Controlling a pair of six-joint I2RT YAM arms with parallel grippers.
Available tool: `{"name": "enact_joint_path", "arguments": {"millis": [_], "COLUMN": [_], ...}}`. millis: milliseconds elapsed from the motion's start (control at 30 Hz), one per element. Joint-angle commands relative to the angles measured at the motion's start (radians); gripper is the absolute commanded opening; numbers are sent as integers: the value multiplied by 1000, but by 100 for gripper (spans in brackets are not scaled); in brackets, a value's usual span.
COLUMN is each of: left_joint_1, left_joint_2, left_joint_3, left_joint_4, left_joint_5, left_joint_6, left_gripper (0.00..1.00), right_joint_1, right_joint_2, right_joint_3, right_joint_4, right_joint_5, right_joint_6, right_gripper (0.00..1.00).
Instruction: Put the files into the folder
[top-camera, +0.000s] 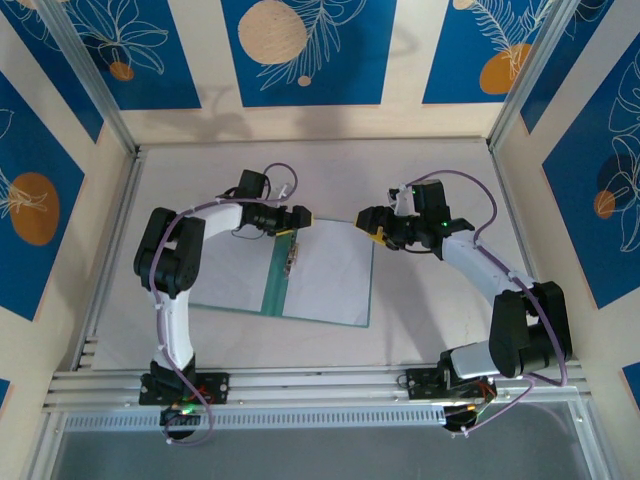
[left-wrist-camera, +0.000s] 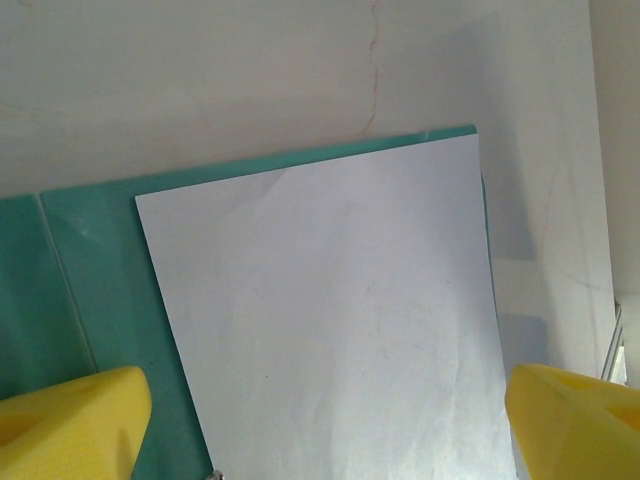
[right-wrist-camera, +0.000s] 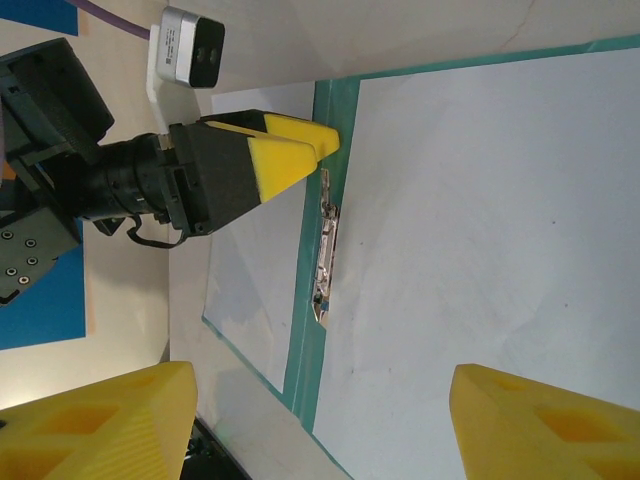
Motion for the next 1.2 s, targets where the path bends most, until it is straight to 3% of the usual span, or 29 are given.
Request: {"name": "enact_joint_path", "arguments": {"millis": [0, 867, 1167], "left_joint_1": [-7, -10, -13], "left_joint_2": [-29, -120, -101], "left_joint_3": [-22, -117, -66], "left_joint_4": [-6, 33, -40], "left_joint_5": [49, 194, 49], "left_joint_6": [41, 36, 86], "left_gripper": [91, 90, 90], "right_joint_1": [-8, -27, -29], "right_joint_2": [-15, 10, 24], "right_joint_3": [-11, -3, 0], "right_joint_4": [-19, -24, -23], "right_joint_5": [-33, -49, -56], "right_joint_6": [-16, -22, -22], "right_gripper": [69, 69, 69]}}
